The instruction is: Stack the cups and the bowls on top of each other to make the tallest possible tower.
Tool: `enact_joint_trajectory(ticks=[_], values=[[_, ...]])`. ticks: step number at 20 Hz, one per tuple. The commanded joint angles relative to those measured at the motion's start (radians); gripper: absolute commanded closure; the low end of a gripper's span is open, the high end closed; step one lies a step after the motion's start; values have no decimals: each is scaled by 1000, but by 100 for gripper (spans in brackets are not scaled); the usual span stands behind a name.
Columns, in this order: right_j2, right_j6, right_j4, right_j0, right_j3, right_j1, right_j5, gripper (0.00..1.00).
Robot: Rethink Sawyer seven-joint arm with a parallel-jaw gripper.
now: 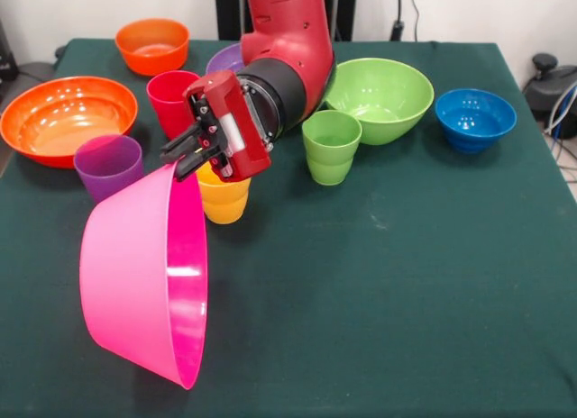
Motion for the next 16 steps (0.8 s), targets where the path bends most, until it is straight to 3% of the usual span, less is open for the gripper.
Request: enact_joint_trajectory(ticks=[1, 16], values=[[110, -54, 66, 2, -83, 47, -46, 100], [127, -48, 101, -2, -105, 63, -80, 100]])
